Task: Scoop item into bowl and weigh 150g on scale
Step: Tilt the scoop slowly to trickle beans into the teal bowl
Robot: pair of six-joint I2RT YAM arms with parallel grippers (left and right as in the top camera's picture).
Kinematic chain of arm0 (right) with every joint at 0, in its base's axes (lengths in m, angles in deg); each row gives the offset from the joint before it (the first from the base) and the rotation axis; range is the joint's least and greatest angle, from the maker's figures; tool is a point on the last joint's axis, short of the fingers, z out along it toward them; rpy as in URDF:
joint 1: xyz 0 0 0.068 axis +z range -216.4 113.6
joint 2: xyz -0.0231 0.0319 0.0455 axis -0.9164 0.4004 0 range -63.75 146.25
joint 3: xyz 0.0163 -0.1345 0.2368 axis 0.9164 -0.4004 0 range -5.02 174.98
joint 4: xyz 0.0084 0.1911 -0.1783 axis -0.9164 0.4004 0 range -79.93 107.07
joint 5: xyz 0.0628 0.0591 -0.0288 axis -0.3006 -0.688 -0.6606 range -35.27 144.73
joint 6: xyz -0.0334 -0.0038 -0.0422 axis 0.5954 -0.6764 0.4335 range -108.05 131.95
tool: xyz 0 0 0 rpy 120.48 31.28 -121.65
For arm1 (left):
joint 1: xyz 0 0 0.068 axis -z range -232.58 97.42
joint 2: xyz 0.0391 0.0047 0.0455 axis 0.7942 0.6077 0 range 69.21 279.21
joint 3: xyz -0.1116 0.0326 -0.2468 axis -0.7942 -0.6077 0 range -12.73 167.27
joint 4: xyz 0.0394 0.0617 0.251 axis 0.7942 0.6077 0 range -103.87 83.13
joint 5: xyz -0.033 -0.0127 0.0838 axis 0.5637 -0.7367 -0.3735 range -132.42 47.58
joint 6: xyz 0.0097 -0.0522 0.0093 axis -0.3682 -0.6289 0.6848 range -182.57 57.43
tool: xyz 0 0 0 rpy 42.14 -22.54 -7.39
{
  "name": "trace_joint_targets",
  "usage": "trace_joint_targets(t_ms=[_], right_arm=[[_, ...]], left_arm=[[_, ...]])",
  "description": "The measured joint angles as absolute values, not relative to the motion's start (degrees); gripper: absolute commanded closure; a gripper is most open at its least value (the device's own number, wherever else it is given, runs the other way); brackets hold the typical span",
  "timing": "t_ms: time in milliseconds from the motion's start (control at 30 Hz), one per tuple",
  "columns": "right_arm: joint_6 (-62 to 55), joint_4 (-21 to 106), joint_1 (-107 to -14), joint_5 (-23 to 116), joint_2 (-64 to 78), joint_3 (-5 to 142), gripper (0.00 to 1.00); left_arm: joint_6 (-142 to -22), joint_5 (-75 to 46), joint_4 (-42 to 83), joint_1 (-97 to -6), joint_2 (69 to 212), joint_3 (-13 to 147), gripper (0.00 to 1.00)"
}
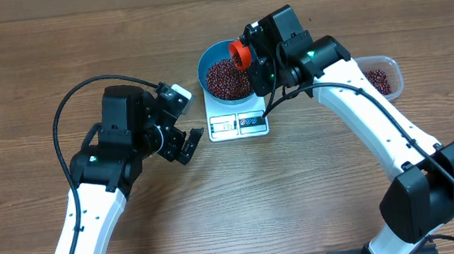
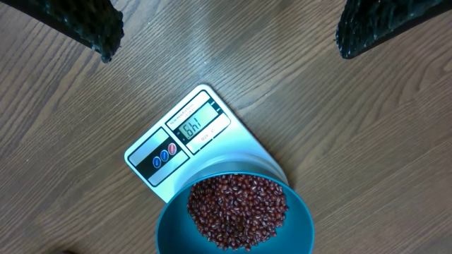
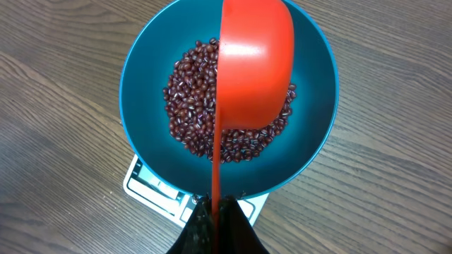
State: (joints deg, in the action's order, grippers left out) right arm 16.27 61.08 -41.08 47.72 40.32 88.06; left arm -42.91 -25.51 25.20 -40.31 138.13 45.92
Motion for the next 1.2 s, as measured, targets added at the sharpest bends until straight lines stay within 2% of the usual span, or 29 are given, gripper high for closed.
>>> trace_joint_targets(t_ms=[933, 1200], right_arm=[[20.99, 60.03, -41.08, 50.28, 40.32, 88.06, 0.96], [19.79, 59.87, -41.60, 46.37, 40.32, 88.06, 0.96]], left_arm=[[-42.91, -25.51, 25.20, -40.31, 138.13, 45.92, 0.00], [-42.91, -25.51, 25.20, -40.31, 138.13, 45.92, 0.00]])
